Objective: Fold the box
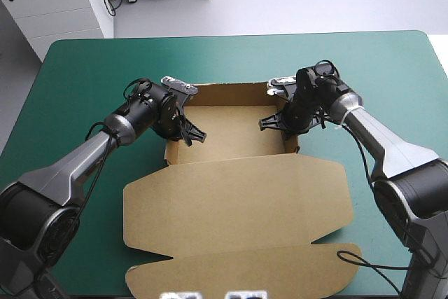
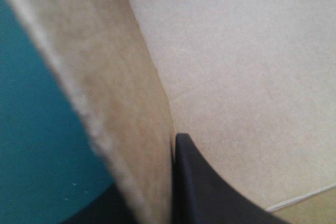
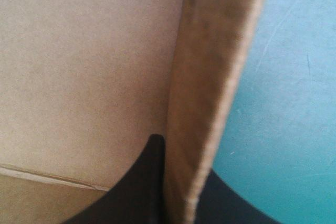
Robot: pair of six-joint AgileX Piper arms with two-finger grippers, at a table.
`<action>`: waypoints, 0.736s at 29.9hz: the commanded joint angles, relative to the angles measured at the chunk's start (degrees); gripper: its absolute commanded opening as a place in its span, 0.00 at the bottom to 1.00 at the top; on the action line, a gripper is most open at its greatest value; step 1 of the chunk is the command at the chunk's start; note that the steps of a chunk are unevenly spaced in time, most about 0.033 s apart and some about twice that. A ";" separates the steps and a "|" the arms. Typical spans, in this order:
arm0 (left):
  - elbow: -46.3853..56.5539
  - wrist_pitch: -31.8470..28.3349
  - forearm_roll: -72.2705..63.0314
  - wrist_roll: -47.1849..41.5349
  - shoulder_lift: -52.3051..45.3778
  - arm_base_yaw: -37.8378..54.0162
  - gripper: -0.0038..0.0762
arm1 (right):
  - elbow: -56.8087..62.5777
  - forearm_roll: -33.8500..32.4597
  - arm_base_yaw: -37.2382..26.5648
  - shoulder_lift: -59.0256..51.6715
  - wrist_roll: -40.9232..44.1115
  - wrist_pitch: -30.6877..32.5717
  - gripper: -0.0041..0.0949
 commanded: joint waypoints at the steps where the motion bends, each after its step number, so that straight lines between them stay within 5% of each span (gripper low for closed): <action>1: -1.82 -1.87 -1.75 5.08 -2.45 1.64 0.10 | -1.81 -1.18 -0.28 -3.28 -3.22 -1.37 0.02; 8: -1.82 2.01 -9.14 7.97 -2.42 6.33 0.38 | -1.81 -2.42 -0.28 -3.28 -3.22 -1.37 0.09; 11: -1.82 3.50 -9.67 9.13 -2.52 7.20 0.48 | -1.81 -2.42 -0.28 -3.28 -3.22 -1.11 0.30; 16: -2.47 1.88 -13.94 10.52 -3.63 7.20 0.61 | -1.81 -2.31 -0.28 -3.63 -3.22 -0.02 0.80; 18: -3.29 1.49 -15.08 10.64 -4.00 7.20 0.63 | -2.02 -2.31 -0.28 -3.75 -3.22 0.83 0.89; 22: -5.17 2.80 -15.21 10.76 -4.71 7.20 0.63 | -2.00 -1.81 -0.28 -4.71 -3.36 1.15 0.88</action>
